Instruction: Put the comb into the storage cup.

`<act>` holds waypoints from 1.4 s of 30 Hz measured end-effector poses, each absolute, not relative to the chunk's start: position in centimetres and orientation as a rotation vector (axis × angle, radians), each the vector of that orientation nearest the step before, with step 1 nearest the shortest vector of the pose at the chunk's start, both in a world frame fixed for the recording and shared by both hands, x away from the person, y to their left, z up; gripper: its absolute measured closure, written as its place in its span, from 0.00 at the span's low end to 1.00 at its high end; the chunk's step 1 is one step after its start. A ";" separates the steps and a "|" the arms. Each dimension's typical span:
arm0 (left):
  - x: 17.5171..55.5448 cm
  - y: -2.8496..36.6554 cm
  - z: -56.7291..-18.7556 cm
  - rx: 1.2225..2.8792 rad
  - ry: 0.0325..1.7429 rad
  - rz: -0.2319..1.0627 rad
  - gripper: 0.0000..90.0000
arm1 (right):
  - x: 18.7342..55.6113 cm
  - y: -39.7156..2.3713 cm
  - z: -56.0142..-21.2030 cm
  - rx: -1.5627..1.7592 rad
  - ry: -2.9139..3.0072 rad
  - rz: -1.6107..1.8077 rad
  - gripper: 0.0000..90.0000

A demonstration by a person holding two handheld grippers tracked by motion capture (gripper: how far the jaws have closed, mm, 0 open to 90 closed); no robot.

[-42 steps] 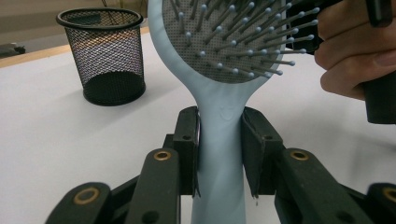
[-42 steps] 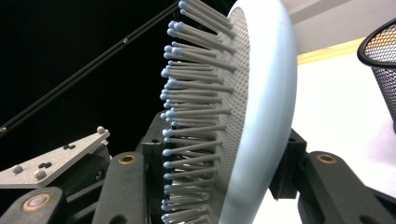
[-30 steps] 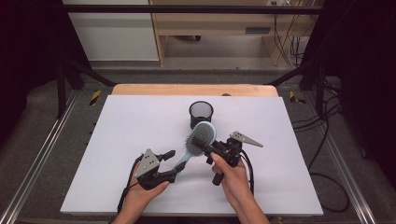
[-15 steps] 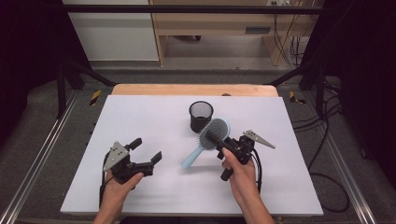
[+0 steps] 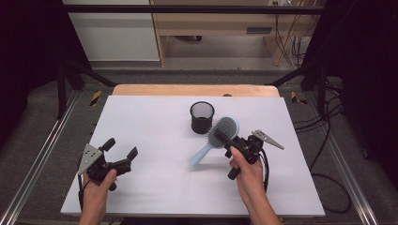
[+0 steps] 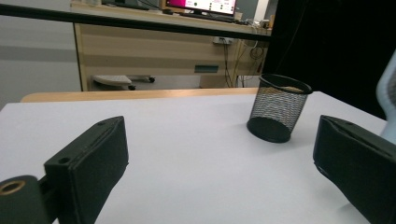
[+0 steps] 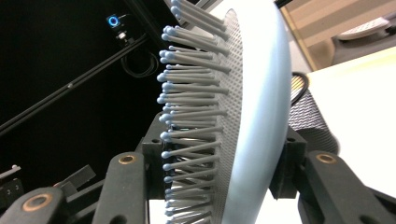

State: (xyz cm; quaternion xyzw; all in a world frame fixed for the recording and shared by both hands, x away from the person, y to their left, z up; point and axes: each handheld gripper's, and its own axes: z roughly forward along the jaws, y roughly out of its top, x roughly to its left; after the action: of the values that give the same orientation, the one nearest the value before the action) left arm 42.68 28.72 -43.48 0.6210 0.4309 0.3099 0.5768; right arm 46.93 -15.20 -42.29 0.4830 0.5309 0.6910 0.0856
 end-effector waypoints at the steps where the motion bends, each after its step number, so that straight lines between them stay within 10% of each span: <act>1: 42.8 28.9 -43.6 1.452 1.018 0.734 0.04 | 47.0 -15.4 -42.3 1.441 1.574 2.058 0.58; 42: 43.5 30.6 -44.4 1.469 1.080 0.791 0.03 | 47.3 -20.2 -40.0 1.539 1.340 2.002 0.58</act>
State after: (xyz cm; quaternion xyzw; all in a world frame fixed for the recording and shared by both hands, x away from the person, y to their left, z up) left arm 43.49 30.62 -44.45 0.6195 0.4554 0.3334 0.5456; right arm 47.29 -20.20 -40.03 0.5328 0.4642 0.6933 0.1409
